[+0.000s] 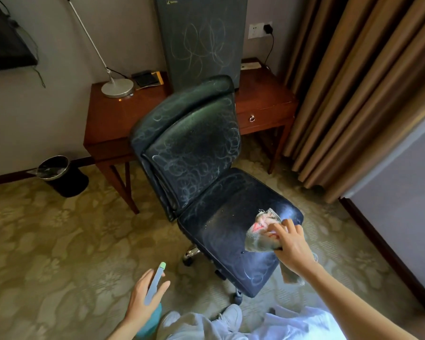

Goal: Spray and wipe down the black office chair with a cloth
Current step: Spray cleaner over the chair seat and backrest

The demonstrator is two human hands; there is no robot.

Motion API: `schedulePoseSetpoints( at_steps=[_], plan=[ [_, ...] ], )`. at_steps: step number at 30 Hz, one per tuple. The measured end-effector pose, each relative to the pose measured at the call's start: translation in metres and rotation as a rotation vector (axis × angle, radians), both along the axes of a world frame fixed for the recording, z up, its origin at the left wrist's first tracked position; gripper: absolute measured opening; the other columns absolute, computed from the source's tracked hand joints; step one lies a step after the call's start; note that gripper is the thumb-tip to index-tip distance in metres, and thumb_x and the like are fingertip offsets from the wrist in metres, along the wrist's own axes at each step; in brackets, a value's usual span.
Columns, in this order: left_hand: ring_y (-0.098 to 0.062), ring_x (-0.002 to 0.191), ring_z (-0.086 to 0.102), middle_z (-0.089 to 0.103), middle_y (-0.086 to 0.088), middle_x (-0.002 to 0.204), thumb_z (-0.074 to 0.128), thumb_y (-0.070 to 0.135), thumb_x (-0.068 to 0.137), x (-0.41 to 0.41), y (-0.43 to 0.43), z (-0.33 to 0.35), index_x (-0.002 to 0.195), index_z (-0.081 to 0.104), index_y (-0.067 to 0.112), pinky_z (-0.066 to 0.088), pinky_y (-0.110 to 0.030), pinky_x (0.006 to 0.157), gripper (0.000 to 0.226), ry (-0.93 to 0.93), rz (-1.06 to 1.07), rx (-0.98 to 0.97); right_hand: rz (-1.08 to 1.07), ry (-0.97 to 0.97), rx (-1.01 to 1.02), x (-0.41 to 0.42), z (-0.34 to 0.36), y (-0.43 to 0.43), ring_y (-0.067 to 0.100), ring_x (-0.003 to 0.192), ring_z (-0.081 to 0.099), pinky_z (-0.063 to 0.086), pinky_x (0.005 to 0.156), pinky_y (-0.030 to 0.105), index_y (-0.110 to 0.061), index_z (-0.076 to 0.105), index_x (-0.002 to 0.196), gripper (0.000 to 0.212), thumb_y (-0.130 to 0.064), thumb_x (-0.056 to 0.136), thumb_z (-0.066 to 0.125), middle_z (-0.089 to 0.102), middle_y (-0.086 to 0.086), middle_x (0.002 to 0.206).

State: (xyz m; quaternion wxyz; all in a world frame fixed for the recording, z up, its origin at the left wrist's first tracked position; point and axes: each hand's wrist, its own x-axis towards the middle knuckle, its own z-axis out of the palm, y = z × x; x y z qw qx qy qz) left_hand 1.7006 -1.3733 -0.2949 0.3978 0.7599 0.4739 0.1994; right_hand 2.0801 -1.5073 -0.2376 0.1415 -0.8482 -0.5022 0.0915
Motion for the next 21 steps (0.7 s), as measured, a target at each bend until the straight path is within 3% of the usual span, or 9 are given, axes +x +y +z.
schedulePoseSetpoints(
  at_steps=[5, 8, 12, 14, 16, 19, 21],
  plan=[
    [-0.002, 0.081, 0.060, 0.060, 0.018, 0.095, 0.075, 0.017, 0.080, -0.036, 0.024, -0.003, 0.093, 0.062, 0.026, 0.047, -0.015, 0.065, 0.021, -0.019, 0.005, -0.021, 0.013, -0.038, 0.040, -0.024, 0.000, 0.012, 0.033, 0.080, 0.045, 0.048, 0.065, 0.045, -0.028, 0.051, 0.105, 0.064, 0.001, 0.054, 0.076, 0.050, 0.010, 0.101],
    [-0.003, 0.066, 0.056, 0.058, 0.012, 0.081, 0.074, 0.017, 0.081, -0.062, 0.044, -0.012, 0.081, 0.061, 0.022, 0.040, -0.015, 0.057, 0.014, 0.022, -0.095, -0.019, 0.003, -0.041, 0.043, -0.049, 0.003, 0.022, 0.032, 0.083, 0.042, 0.047, 0.064, 0.045, -0.028, 0.052, 0.106, 0.061, 0.001, 0.057, 0.074, 0.048, 0.010, 0.104],
    [-0.003, 0.059, 0.051, 0.052, 0.009, 0.071, 0.061, 0.044, 0.078, -0.109, 0.067, -0.028, 0.075, 0.060, 0.015, 0.035, -0.016, 0.055, 0.030, 0.085, -0.254, -0.025, -0.022, -0.041, 0.027, -0.090, 0.003, 0.029, 0.032, 0.083, 0.043, 0.047, 0.065, 0.043, -0.032, 0.047, 0.106, 0.065, 0.002, 0.056, 0.070, 0.047, 0.007, 0.104],
    [-0.003, 0.064, 0.051, 0.052, 0.012, 0.075, 0.062, 0.041, 0.080, -0.135, 0.077, -0.038, 0.084, 0.063, 0.014, 0.038, -0.016, 0.058, 0.027, 0.113, -0.382, -0.027, -0.045, -0.047, 0.019, -0.110, 0.000, 0.028, 0.033, 0.082, 0.045, 0.047, 0.067, 0.044, -0.032, 0.048, 0.105, 0.065, 0.003, 0.054, 0.069, 0.047, 0.006, 0.103],
    [-0.006, 0.071, 0.055, 0.054, 0.015, 0.082, 0.066, 0.034, 0.082, -0.155, 0.086, -0.044, 0.095, 0.062, 0.026, 0.042, -0.021, 0.063, 0.016, 0.151, -0.506, -0.045, -0.079, -0.041, 0.021, -0.130, -0.003, 0.026, 0.033, 0.081, 0.045, 0.047, 0.070, 0.044, -0.030, 0.053, 0.105, 0.064, 0.003, 0.053, 0.069, 0.046, 0.005, 0.102],
    [0.003, 0.082, 0.058, 0.059, 0.021, 0.094, 0.073, 0.022, 0.078, -0.172, 0.096, -0.050, 0.098, 0.064, 0.033, 0.045, -0.017, 0.070, 0.024, 0.145, -0.584, -0.066, -0.143, -0.035, 0.055, -0.158, -0.002, 0.024, 0.031, 0.080, 0.043, 0.046, 0.070, 0.041, -0.032, 0.051, 0.105, 0.064, 0.003, 0.055, 0.071, 0.047, 0.005, 0.100],
    [0.006, 0.079, 0.056, 0.058, 0.021, 0.091, 0.073, 0.028, 0.075, -0.181, 0.101, -0.057, 0.098, 0.059, 0.032, 0.044, -0.015, 0.068, 0.027, 0.156, -0.608, -0.065, -0.168, -0.033, 0.066, -0.177, -0.002, 0.020, 0.033, 0.080, 0.044, 0.044, 0.070, 0.038, -0.032, 0.047, 0.106, 0.068, 0.002, 0.054, 0.074, 0.050, 0.008, 0.101]
  ],
)
